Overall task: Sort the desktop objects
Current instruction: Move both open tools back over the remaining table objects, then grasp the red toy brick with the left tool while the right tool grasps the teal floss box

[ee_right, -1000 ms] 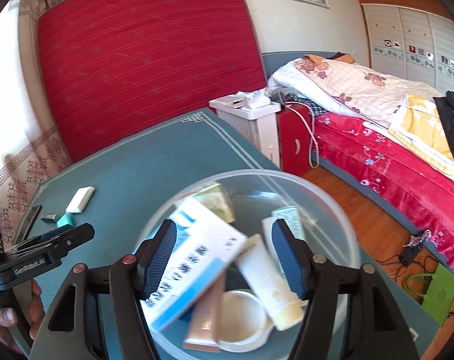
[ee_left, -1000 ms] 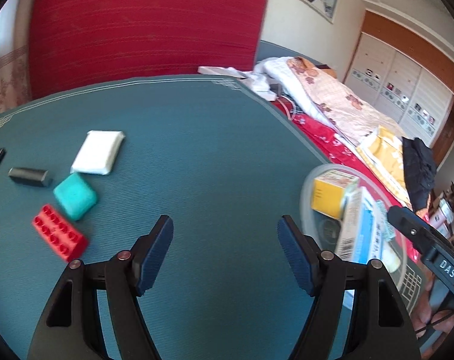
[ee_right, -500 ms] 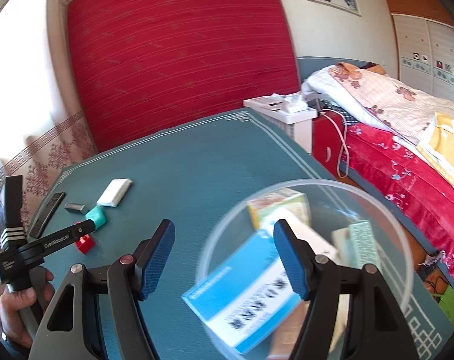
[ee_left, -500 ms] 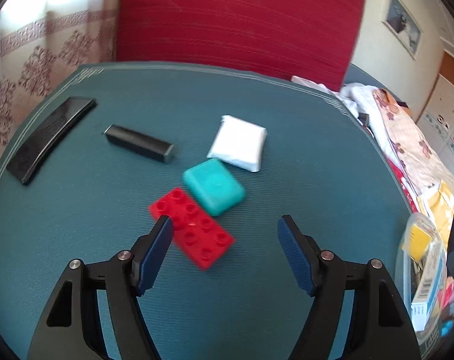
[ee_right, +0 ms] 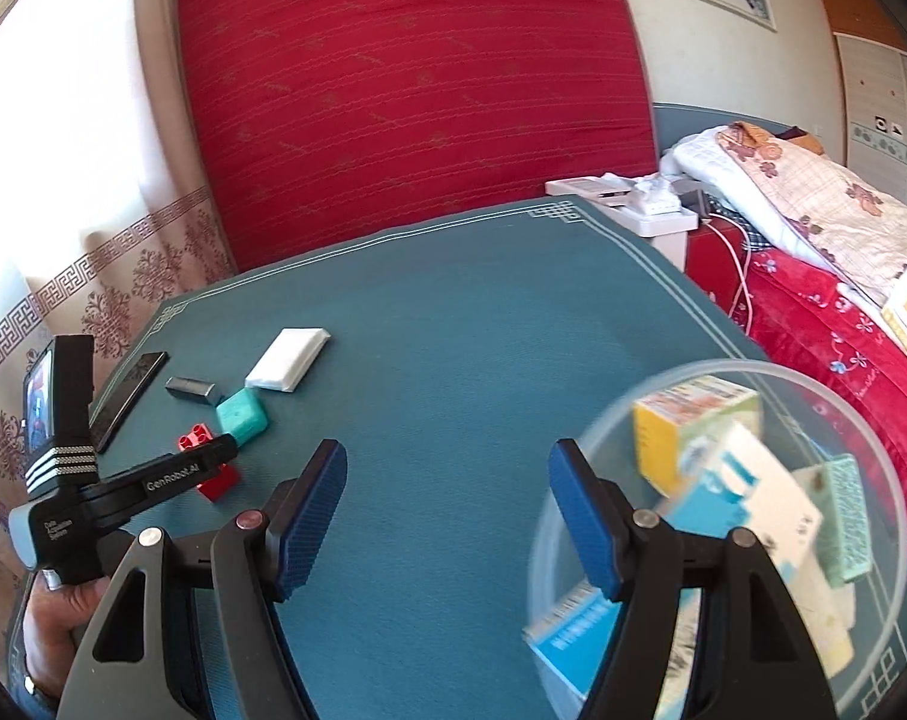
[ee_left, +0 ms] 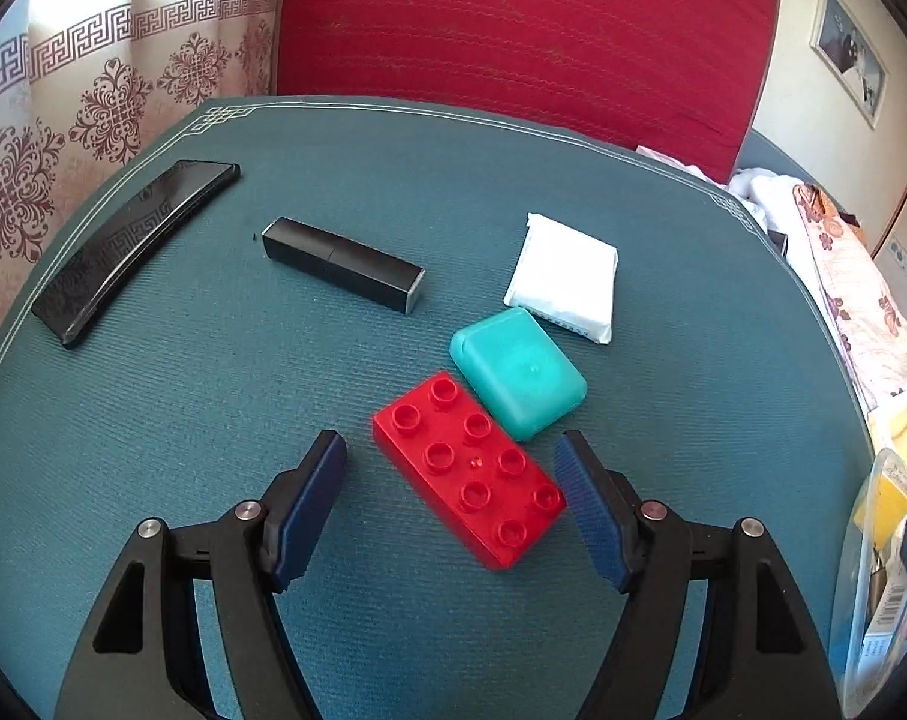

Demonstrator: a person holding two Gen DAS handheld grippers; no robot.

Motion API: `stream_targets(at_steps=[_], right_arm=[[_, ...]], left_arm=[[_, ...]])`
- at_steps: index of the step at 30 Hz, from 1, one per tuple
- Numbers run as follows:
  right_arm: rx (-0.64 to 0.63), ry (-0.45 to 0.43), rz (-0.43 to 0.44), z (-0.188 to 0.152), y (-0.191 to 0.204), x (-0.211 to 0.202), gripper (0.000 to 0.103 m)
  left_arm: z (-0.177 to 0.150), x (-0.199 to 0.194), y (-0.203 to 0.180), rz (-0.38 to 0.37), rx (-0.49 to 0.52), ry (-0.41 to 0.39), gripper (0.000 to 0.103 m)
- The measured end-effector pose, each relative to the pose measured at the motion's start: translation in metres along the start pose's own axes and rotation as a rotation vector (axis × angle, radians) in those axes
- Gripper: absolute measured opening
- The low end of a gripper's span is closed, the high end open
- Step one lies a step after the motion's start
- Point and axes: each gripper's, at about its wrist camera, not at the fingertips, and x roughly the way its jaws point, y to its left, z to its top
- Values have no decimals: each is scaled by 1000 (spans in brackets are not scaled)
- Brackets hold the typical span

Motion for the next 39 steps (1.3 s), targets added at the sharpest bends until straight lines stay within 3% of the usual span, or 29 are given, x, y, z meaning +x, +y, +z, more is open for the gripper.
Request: stream_targets(at_steps=[14,15,18,20,22,31,39], right_arm=[[-53,70,42,9,49,56,74],[-60,79,45,9,53,61,74],[-75,103,59,8,61,73,74],[-91,115,76,8,67,82,74],[-110,122,92,8,73,89,74],[-240,150,172,8,105,114,74],[-319,189,204,9,130,136,74]], left_arm=[[1,0,8,47,35,-10,75],[1,-2,10,60,33,-12,73],[3,1,13,116,38,-3,47],[5,1,17,117,35,-7,41],[5,-1,22,94,24,-4,35],[18,0,60,-71,-97,35,35],[24,-8,85,-81,-194,23,35]])
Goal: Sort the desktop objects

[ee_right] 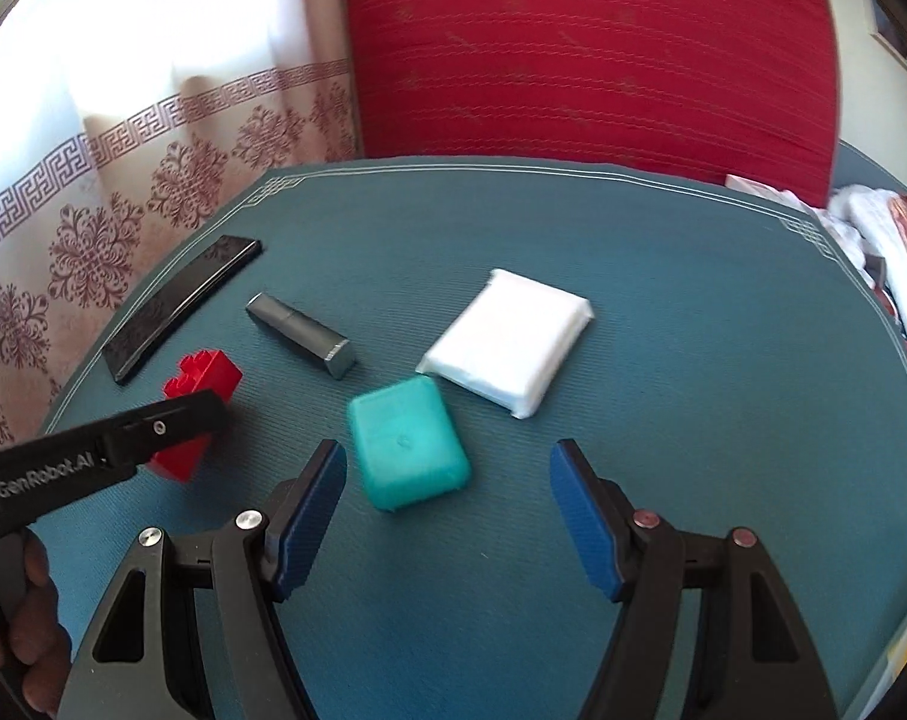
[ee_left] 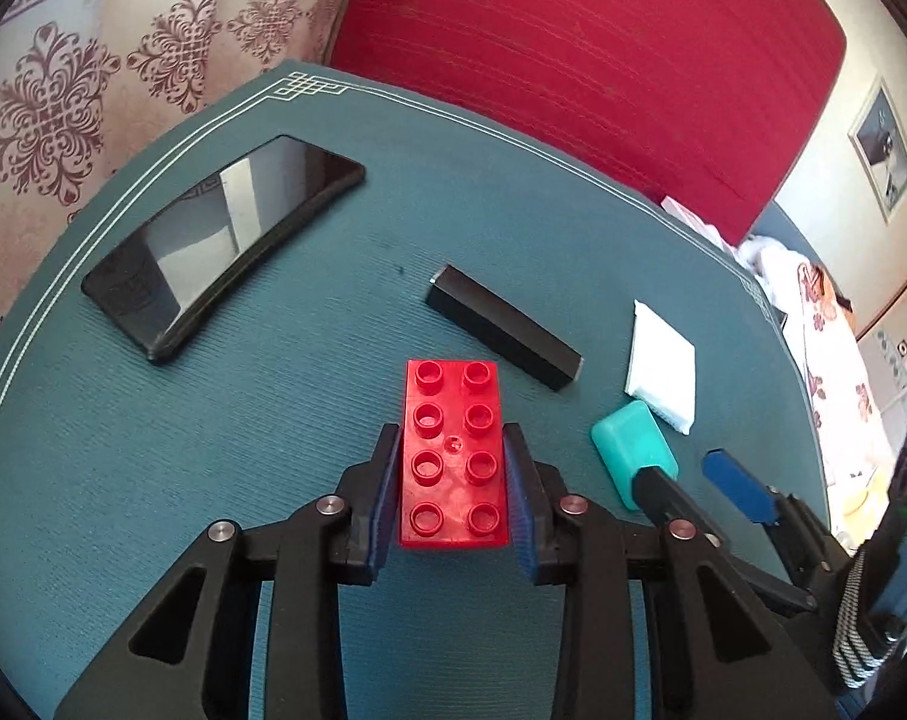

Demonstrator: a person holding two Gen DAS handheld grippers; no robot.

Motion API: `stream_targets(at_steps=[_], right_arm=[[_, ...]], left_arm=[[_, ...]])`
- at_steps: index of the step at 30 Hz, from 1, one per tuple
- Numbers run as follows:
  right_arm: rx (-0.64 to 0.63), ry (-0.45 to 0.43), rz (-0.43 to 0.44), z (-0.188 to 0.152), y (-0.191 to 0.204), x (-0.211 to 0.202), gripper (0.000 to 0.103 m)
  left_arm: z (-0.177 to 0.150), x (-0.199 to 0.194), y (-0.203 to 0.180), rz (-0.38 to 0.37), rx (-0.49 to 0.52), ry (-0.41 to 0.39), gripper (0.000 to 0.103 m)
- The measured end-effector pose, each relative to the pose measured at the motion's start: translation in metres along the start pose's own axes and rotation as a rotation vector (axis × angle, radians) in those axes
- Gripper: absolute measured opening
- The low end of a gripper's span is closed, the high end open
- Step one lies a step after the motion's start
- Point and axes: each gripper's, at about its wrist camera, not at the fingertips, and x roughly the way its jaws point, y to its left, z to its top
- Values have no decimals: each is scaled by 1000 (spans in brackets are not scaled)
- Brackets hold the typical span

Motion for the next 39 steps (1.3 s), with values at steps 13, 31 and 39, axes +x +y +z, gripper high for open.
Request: stream_targets(at_steps=[13,31,39], right_arm=[[-16,37,-25,-1,7,16,48],[99,-57,-61,-31,-22,-68,47],[142,-110,-115,-45,-40,-112,46]], left_arm=[[1,-4,-2,-9,28,-22,35],[-7,-14,-30,-171,84,-31,35],[-17,-17,-53,-210,142,-38,35]])
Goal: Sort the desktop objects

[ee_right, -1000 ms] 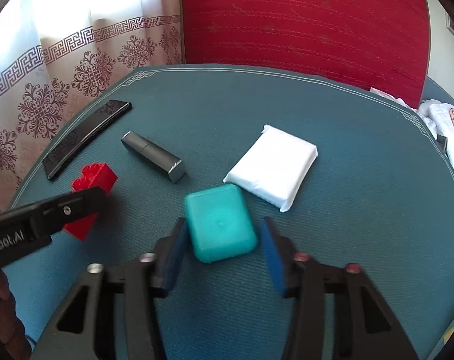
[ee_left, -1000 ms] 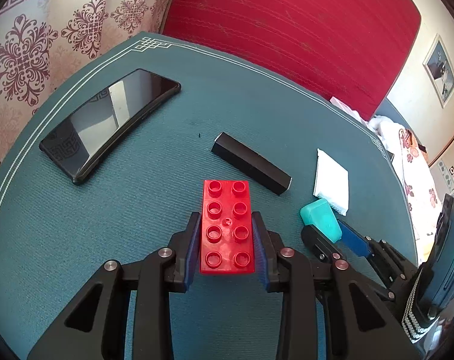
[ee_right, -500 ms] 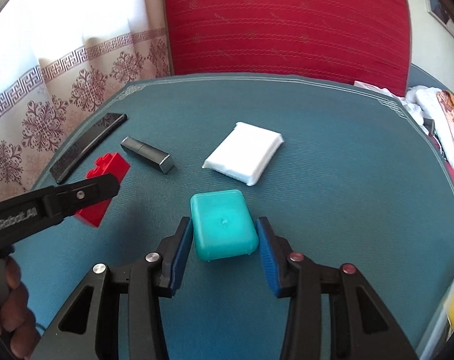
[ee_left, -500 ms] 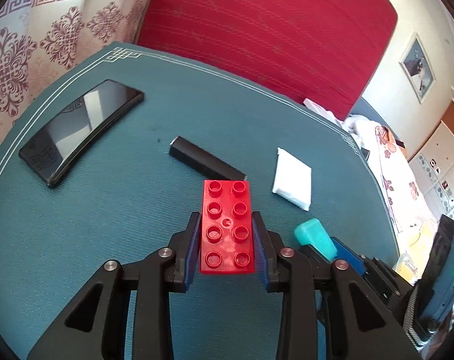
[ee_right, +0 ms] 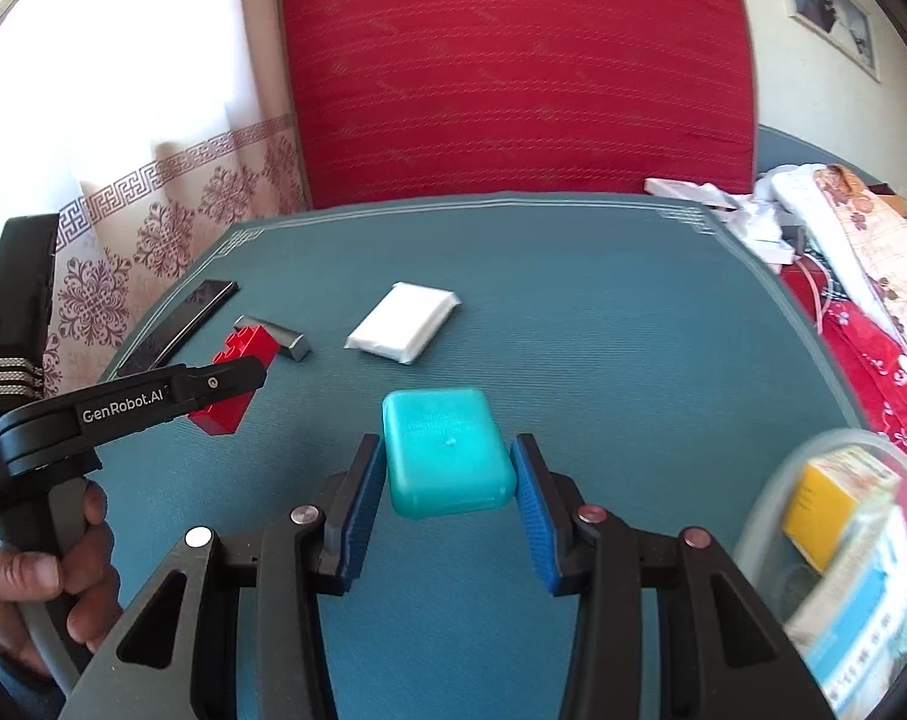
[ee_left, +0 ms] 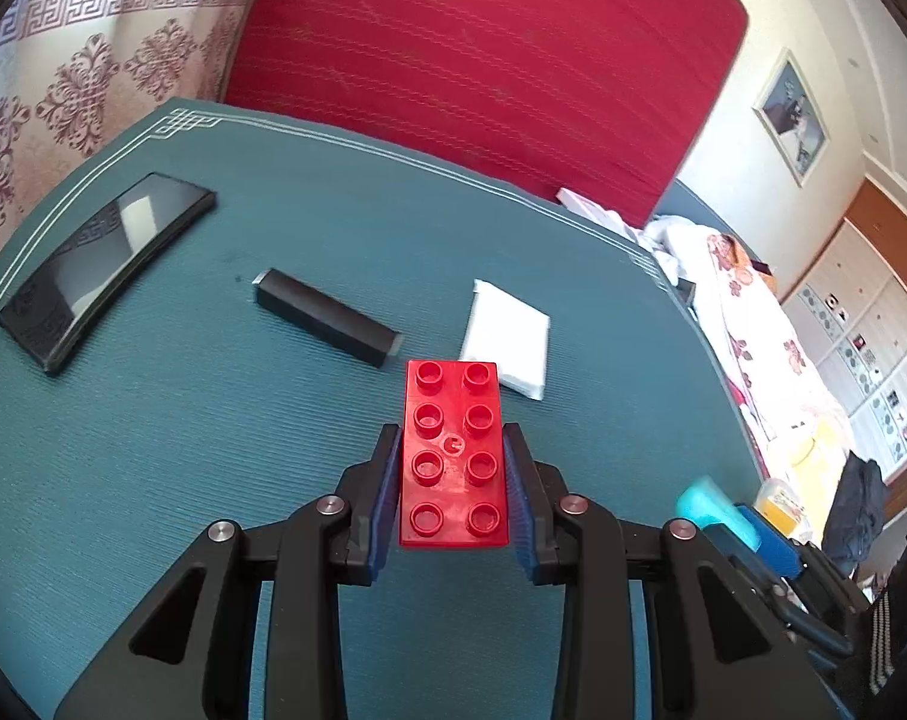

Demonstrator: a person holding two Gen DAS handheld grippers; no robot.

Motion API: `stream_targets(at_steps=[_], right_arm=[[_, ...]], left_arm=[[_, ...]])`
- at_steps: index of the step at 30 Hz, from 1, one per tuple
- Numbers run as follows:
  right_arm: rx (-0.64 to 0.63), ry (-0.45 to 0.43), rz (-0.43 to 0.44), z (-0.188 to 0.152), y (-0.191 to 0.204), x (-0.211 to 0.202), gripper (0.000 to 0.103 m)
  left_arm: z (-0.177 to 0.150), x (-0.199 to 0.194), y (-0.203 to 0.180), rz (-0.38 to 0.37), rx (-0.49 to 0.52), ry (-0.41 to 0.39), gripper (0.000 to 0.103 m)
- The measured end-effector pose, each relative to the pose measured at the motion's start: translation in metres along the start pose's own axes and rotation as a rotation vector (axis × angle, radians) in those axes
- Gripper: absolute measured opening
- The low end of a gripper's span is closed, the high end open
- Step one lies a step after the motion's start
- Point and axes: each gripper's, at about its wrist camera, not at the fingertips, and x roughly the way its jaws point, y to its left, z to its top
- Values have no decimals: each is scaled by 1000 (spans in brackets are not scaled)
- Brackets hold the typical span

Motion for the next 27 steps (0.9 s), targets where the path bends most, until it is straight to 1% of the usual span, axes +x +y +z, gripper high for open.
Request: stream_targets(at_steps=[2,4,5,6,8,9,11,12,13,14,15,16,20,23,24,27], right_arm=[[13,-11,-18,-4,-9,-10,41],[27,-18,-35,-7,-18,-19,41],[33,-19,-45,-9,-23,-23,40],[34,-19,-54,-10,-26,-25,36],[44,-15,-67,-15,-36,-31,35],[52,-12,-59,-17,-39,-32,35],[60,8,-18,-21,-42,-30,35],[65,14,-3,-23,-42,-29,37],[63,20,-8,-25,-41,-28,41],[60,23,-17,-27,-39,-26,57],[58,22,-23,-28,-38,-24,68],[56,23,-27,-29,-37,-22,69],[41,55,-53,-32,-31,-12,69],[9,57,-66,-35,-23,-7,68],[-15,52,-87,-36,-20,-5,65],[-51,62,-110,-37,-12,3,57]], left_arm=[[-2,-1,-7,-23,18,1,35],[-4,0,-15,-43,36,4,35],[-5,0,-18,-49,44,7,35],[-7,0,-22,-56,53,10,35],[-10,1,-30,-71,73,18,35],[-12,2,-34,-72,81,22,35],[-14,3,-39,-71,96,27,35],[-15,3,-40,-71,100,29,35],[-16,4,-41,-69,105,32,35],[-16,4,-42,-66,108,33,35],[-17,4,-42,-64,110,35,35],[-18,5,-41,-62,108,40,35],[-20,7,-39,-67,97,55,35],[-20,4,-38,-70,95,52,35],[-20,3,-37,-71,93,51,35],[-19,2,-35,-75,82,48,35]])
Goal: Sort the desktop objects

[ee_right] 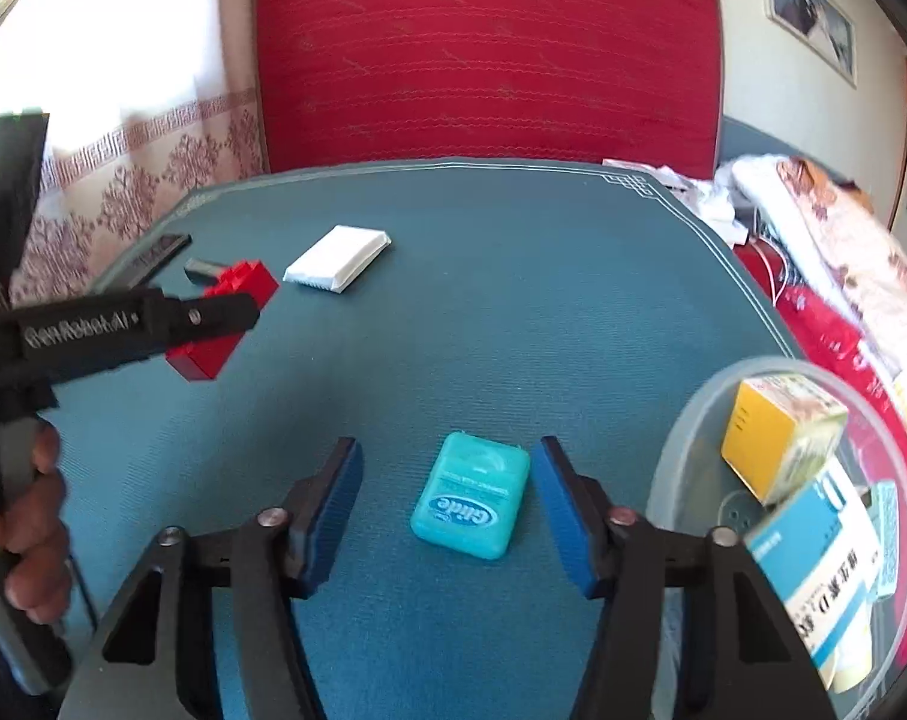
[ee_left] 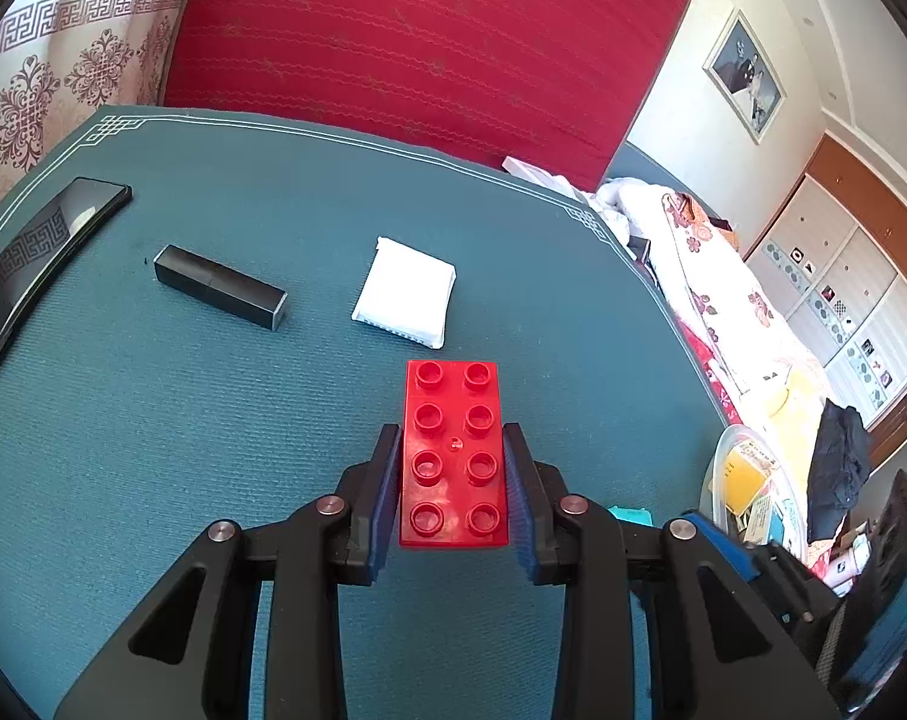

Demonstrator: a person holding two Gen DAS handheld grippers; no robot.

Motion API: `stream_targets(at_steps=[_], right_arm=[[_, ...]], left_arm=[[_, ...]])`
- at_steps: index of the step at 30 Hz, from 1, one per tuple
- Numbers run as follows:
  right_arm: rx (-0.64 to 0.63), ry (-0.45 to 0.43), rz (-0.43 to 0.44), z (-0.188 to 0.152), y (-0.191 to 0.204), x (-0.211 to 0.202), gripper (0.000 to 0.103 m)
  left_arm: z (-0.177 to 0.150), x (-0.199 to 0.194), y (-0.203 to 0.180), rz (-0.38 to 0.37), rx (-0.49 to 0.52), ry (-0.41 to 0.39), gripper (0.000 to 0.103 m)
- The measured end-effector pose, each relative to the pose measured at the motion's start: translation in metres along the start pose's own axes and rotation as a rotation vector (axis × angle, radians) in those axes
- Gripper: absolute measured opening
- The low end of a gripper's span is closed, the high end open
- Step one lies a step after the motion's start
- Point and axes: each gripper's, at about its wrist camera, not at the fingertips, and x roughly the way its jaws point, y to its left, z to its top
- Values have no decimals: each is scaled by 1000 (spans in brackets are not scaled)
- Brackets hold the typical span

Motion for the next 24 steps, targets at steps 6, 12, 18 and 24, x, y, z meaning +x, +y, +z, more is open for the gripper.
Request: stream_targets(at_steps=[6,12,18,24], right_arm=[[-17,58,-90,-9,6,15,56],[14,94,-111,-11,5,17,56],[90,118,-85,-18,4,20,56],[130,99,-73,-11,-1,27,56]], left_arm=[[0,2,2,0,-21,9,35],[-1,3,-1,-3,-13,14,35],[0,3,1,-3,-23,15,35],[0,2,-1,-8,-18,11,35]])
